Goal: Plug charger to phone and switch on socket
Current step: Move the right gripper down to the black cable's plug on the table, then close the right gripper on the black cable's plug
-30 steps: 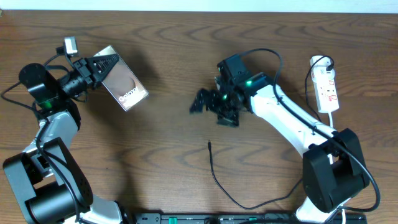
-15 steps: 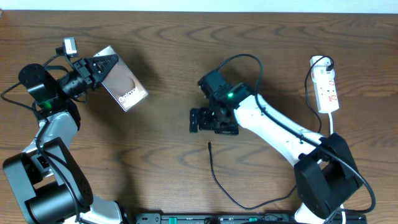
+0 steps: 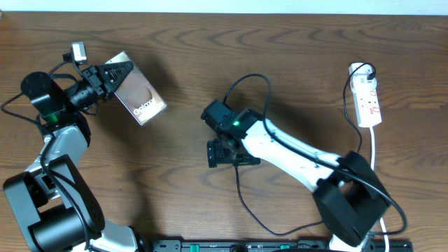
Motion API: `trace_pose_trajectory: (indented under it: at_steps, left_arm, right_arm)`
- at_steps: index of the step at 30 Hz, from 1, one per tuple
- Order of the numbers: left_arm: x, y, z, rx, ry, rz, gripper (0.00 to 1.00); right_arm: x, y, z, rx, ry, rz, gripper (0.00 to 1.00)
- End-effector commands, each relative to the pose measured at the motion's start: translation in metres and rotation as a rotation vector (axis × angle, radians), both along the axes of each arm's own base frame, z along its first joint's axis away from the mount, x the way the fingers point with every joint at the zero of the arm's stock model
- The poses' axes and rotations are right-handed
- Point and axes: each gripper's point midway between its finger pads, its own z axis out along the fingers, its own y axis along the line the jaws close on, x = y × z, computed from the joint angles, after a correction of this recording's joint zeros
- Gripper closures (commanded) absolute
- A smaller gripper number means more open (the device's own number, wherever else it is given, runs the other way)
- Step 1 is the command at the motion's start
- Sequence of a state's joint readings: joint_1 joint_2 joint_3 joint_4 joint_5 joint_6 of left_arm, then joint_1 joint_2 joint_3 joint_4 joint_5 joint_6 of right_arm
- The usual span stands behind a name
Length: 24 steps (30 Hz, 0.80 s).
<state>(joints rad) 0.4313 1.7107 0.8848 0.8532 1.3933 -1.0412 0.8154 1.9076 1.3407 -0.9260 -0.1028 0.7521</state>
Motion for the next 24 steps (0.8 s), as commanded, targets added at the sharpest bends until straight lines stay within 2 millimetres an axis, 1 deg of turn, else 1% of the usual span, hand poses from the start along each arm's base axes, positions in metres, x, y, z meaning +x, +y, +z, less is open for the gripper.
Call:
trace_pose_trajectory:
  at_steps: [1, 3, 9, 12, 15, 24]
  left_arm:
    - [-0.003, -0.001, 0.001, 0.011, -0.019, -0.019, 0.93]
    - [-0.003, -0.001, 0.001, 0.011, -0.019, -0.018, 0.92]
    - [-0.003, -0.001, 0.001, 0.011, -0.019, -0.018, 0.92]
    - [-0.003, -0.001, 0.001, 0.011, -0.019, -0.018, 0.92]
    - [-0.003, -0.001, 0.001, 0.011, -0.019, -0.018, 0.93]
    - [-0.003, -0.001, 0.001, 0.011, -0.019, -0.018, 0.93]
  right_arm:
    - [-0.001, -0.005, -0.016, -0.053, 0.015, -0.019, 0.13]
    - [-0.001, -0.005, -0.019, -0.057, 0.02, -0.023, 0.17]
    - [-0.001, -0.007, -0.021, -0.07, 0.022, -0.038, 0.33]
    - [-0.003, -0.009, -0.026, -0.086, 0.037, -0.059, 0.39]
    - [-0.007, -0.01, -0.036, -0.097, 0.07, -0.063, 0.4]
    - [-0.014, -0.01, -0.037, -0.096, 0.108, -0.064, 0.41]
